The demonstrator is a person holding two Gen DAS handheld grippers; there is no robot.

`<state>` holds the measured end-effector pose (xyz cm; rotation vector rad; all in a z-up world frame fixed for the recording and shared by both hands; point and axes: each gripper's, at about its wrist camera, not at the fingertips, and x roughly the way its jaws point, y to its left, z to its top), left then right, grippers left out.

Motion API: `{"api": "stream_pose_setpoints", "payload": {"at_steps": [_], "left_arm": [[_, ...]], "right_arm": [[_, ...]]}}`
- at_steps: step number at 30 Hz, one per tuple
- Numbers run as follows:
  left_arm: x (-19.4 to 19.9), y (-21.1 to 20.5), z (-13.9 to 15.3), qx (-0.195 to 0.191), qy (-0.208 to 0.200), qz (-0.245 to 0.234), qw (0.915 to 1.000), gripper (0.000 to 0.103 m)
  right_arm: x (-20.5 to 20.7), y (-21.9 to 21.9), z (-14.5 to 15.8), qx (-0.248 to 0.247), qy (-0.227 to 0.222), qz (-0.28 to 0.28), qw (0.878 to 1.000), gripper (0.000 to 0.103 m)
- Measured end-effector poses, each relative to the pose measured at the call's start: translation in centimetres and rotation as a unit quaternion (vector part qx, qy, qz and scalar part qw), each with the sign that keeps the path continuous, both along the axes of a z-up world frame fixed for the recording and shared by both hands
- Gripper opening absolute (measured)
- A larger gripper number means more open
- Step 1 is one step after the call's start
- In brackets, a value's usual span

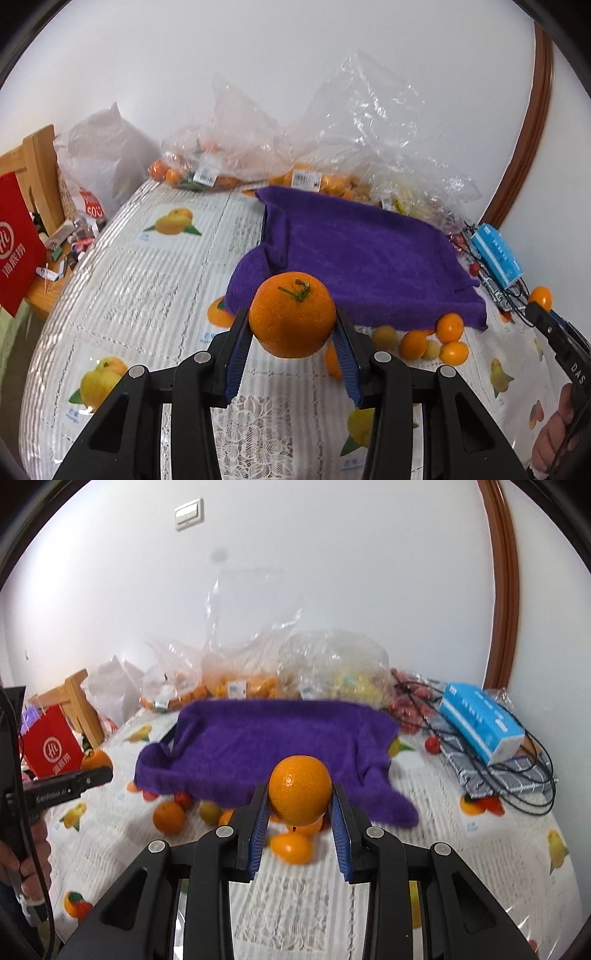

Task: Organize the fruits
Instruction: 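Lift the orange with the left tool onto the purple towel while the right tool carries its orange there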

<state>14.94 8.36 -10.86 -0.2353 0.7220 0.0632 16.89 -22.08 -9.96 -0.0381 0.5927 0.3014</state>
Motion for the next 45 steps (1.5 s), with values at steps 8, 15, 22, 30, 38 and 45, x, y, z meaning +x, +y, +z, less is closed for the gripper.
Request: {"api": "stream_pose_setpoints", "payload": {"at_steps": [8, 15, 22, 30, 38, 45], "left_arm": [[2.1, -0.6, 1.4, 0.023, -0.027, 0.013, 0.9993, 0.042], [5.9, -0.5, 1.0, 0.011, -0.025, 0.014, 0.9995, 0.042], [10.5, -1.6, 0.6, 0.005, -0.021, -0.003, 0.9998, 0.042], [13.3, -2.3, -2.6, 0.003, -0.010, -0.013, 0.9999, 0.042], [13.6, -0.5, -4.7, -0.020, 0.003, -0.008, 0.9998, 0.042], [14.2, -0.5, -6.0, -0.032, 0.024, -0.013, 0.9991, 0.042]], "right_arm": [[2.5, 0.8, 2.0, 0.002, -0.024, -0.002, 1.000, 0.032], [6.5, 2.0, 2.7, 0.018, -0.032, 0.001, 0.999, 0.032], [10.9, 2.4, 2.7, 0.015, -0.029, -0.009, 0.999, 0.032], [13.9, 1.3, -1.0, 0.016, 0.002, -0.006, 1.000, 0.032], [15.7, -0.4, -4.2, 0.033, 0.040, -0.013, 0.999, 0.032], [16.8, -0.4, -6.7, 0.038, 0.079, -0.006, 0.996, 0.032]]}}
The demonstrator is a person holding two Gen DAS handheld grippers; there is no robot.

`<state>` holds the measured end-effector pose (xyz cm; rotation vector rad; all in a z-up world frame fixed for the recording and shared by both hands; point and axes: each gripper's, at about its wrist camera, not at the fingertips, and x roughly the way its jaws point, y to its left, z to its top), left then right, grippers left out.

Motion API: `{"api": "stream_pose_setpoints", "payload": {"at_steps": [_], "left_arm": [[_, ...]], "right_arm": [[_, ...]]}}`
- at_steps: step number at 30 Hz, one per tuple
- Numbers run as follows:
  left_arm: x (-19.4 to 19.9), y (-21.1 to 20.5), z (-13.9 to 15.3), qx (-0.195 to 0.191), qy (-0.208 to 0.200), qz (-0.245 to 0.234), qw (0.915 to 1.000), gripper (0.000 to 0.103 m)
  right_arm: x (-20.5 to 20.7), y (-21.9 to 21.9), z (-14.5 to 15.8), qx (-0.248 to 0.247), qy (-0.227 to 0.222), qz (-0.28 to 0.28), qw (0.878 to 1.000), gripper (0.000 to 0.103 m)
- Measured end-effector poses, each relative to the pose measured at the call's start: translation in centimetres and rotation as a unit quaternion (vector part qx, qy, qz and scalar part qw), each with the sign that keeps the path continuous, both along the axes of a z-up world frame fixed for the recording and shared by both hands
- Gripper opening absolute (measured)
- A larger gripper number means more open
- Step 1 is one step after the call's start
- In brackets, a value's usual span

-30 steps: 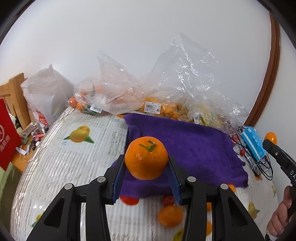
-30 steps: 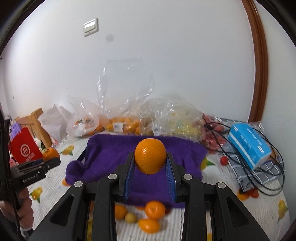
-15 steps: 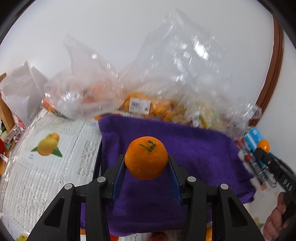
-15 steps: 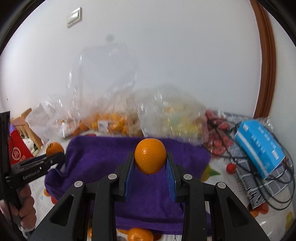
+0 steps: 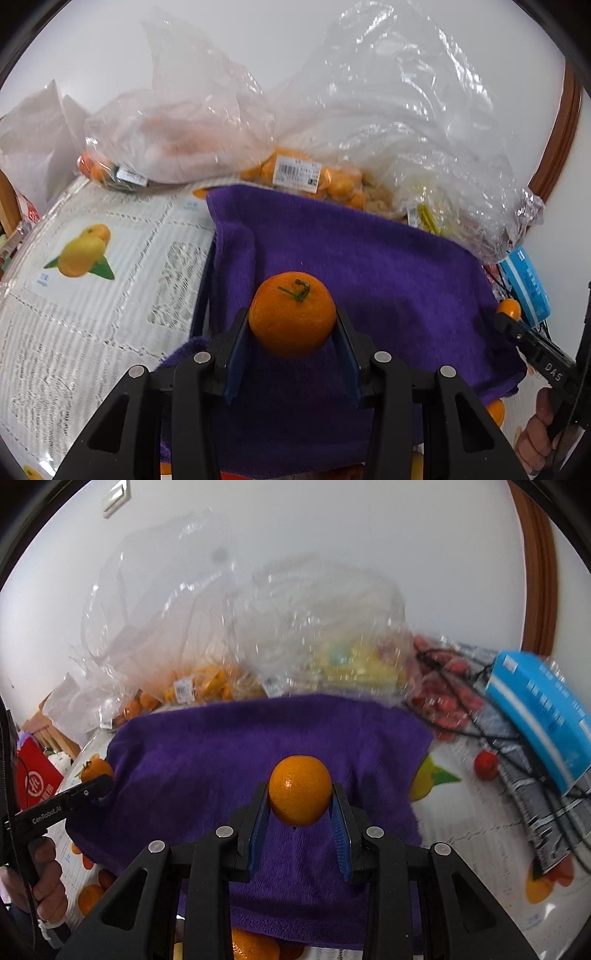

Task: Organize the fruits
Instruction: 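Lift the orange with the left tool onto the purple towel while the right tool carries its orange there, then open both tools to release the oranges on the towel and withdraw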

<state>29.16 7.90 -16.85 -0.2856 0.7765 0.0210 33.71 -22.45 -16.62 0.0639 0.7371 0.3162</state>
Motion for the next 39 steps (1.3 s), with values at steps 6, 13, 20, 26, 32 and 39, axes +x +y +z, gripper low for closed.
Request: {"api": "stream_pose_setpoints", "payload": {"at_steps": [6, 13, 20, 26, 32, 39], "left_arm": [[0.0, -0.9, -0.5, 0.010, 0.011, -0.011, 0.9998, 0.042], [-0.2, -1.1, -0.4, 0.013, 0.003, -0.013, 0.9998, 0.043], [-0.4, -1.0, 0.1, 0.010, -0.003, -0.014, 0.9999, 0.046], [-0.9, -0.9, 0.7, 0.006, -0.015, -0.018, 0.9997, 0.051], [-1.0, -1.0, 0.9, 0.007, -0.018, -0.021, 0.9996, 0.052], [-1.0, -1.0, 0.9, 0.005, -0.019, -0.024, 0.9995, 0.052]], "right_arm": [[0.5, 0.5, -1.3, -0.016, 0.017, 0.003, 1.000, 0.032], [0.4, 1.0, -1.8, -0.024, 0.028, 0.012, 0.999, 0.032], [0.2, 1.6, -1.4, -0.027, 0.019, 0.015, 0.999, 0.036], [-0.3, 1.5, -0.6, -0.030, 0.009, 0.010, 0.999, 0.048], [-0.8, 1.8, 0.1, -0.046, -0.009, 0.001, 0.999, 0.049], [-1.1, 1.7, 0.1, -0.046, -0.021, -0.002, 0.999, 0.049]]}}
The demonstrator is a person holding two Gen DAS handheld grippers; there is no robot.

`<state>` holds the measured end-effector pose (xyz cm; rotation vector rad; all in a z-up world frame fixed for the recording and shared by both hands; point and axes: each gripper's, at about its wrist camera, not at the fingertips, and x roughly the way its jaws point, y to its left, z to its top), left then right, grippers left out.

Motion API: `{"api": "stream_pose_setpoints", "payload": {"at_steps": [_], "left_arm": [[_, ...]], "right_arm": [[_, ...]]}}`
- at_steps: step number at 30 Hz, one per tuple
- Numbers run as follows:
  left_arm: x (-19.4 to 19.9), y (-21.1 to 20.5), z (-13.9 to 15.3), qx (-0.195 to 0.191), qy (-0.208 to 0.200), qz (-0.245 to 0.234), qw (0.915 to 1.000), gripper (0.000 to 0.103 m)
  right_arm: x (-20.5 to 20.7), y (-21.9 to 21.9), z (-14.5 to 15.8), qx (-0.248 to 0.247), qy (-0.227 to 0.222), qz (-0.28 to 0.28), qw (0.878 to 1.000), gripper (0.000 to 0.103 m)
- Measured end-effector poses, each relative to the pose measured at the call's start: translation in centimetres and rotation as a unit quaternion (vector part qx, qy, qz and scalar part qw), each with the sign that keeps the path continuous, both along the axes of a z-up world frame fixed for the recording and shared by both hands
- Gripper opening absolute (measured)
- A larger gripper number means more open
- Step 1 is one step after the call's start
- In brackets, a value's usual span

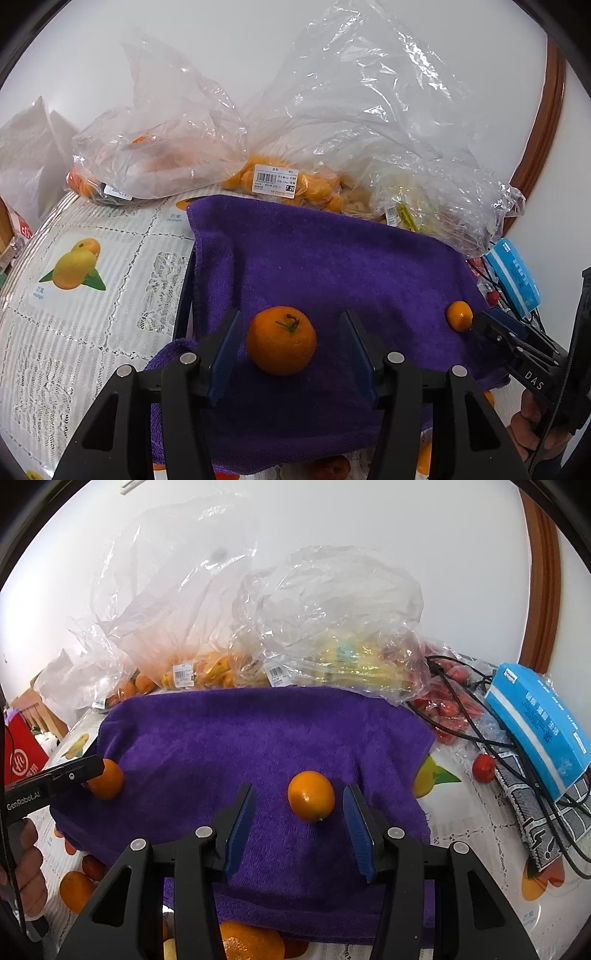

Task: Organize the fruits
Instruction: 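Open both tools to release the oranges on the towel and withdraw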

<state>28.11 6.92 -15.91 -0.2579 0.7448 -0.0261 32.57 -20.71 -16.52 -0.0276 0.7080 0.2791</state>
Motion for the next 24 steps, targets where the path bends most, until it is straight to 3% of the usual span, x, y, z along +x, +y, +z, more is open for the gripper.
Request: {"api": "stream_pose_setpoints", "payload": {"at_steps": [12, 20, 24], "left_arm": [[-0.3, -0.5, 0.5, 0.004, -0.007, -0.011, 0.9999, 0.052], [-0.5, -1.3, 1.1, 0.016, -0.017, -0.014, 0.9996, 0.052], [-0.6, -1.7, 1.4, 0.014, -0.013, -0.017, 0.9997, 0.052]], "right_arm": [[-1.3, 1.1, 1.1, -0.023, -0.019, 0.006, 1.000, 0.049], [-3.6, 0.9, 2.3, 0.019, 0.000, 0.021, 1.000, 0.049], [-5.4, 0.3, 2.0, 0.013, 0.011, 0.012, 1.000, 0.049]]}}
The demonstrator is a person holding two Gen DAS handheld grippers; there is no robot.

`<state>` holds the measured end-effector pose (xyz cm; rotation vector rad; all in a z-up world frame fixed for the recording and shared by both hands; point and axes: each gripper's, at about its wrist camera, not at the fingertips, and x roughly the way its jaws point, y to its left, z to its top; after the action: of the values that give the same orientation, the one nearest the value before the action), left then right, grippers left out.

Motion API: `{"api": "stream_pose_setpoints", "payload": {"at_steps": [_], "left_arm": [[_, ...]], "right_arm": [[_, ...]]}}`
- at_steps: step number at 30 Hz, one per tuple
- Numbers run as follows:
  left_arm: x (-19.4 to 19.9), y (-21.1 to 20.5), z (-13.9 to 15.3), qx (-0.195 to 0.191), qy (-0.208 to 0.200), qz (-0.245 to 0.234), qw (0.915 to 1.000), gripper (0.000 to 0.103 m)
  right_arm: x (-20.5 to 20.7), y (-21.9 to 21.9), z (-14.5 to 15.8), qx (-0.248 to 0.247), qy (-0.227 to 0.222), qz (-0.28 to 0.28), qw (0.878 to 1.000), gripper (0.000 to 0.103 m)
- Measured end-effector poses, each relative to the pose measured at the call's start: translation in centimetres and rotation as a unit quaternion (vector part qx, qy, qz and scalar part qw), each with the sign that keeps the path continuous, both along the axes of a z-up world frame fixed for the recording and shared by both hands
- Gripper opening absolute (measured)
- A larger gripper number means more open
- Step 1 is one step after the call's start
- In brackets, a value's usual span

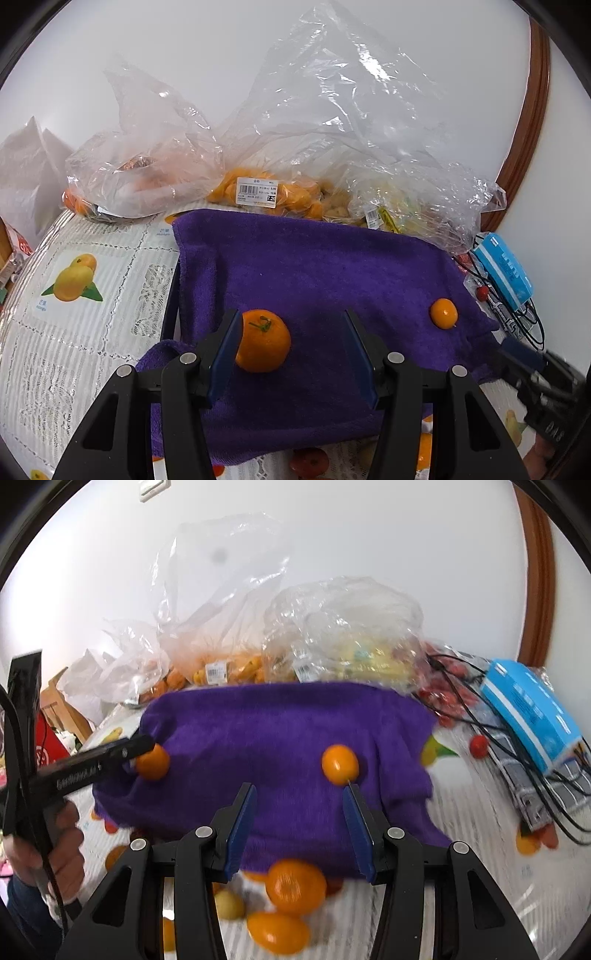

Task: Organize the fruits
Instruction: 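Open both tools to release the oranges on the towel and withdraw, then grasp a large orange with the left tool while the right tool grasps an oval orange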

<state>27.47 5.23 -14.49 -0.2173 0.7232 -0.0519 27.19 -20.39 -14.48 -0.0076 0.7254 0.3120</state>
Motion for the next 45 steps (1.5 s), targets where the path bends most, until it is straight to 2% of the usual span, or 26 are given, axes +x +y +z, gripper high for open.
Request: {"api": "stream_pose_setpoints", "payload": {"at_steps": [4, 10, 15, 18, 25, 28, 29, 31, 33, 40, 45], "left_arm": [[-0.8, -0.2, 0.9, -0.003, -0.004, -0.006, 1.0000, 0.052], [-2.6, 0.4, 1.0, -0.016, 0.001, -0.012, 0.9998, 0.053], [-4.1, 0.8, 1.1, -0.003, -0.002, -0.013, 0.9999, 0.053], [-4.9, 1.0, 1.1, -0.002, -0.002, -0.012, 0.9999, 0.053], [-6.8, 1.7, 0.4, -0.001, 0.008, -0.009, 0.9999, 0.053], [-7.6, 1.9, 0.2, 0.000, 0.013, -0.009, 0.9999, 0.053], [-7.9, 1.9, 0.1, 0.003, 0.015, -0.009, 0.9998, 0.053], [-8.5, 2.0, -0.1, 0.007, 0.019, -0.010, 0.9998, 0.053], [-9.0, 2.1, -0.4, 0.006, 0.024, -0.012, 0.9996, 0.053], [-10.3, 1.7, -1.4, -0.008, 0.044, -0.023, 0.9987, 0.053], [-10.8, 0.4, -1.6, -0.016, 0.050, -0.048, 0.9975, 0.053]], "right_arm": [[-1.7, -0.7, -0.9, 0.004, 0.017, -0.010, 1.000, 0.049], [-3.7, -0.9, -3.3, 0.022, 0.057, 0.009, 0.998, 0.049], [-4.4, -0.4, -4.5, 0.027, 0.080, 0.026, 0.996, 0.049], [-4.9, 0.3, -5.0, 0.002, 0.080, 0.033, 0.996, 0.049], [-6.3, 0.7, -5.0, 0.001, 0.078, 0.050, 0.996, 0.048], [-6.6, 1.6, -5.3, -0.015, 0.077, 0.061, 0.995, 0.048], [-6.6, 1.9, -5.5, -0.025, 0.078, 0.059, 0.995, 0.040], [-6.9, 2.3, -5.7, -0.043, 0.071, 0.056, 0.995, 0.033], [-7.3, 2.4, -5.8, -0.055, 0.067, 0.056, 0.995, 0.033], [-9.2, 1.1, -6.0, -0.057, 0.068, 0.050, 0.995, 0.033], [-10.2, 0.6, -6.0, -0.052, 0.067, 0.045, 0.995, 0.033]]}}
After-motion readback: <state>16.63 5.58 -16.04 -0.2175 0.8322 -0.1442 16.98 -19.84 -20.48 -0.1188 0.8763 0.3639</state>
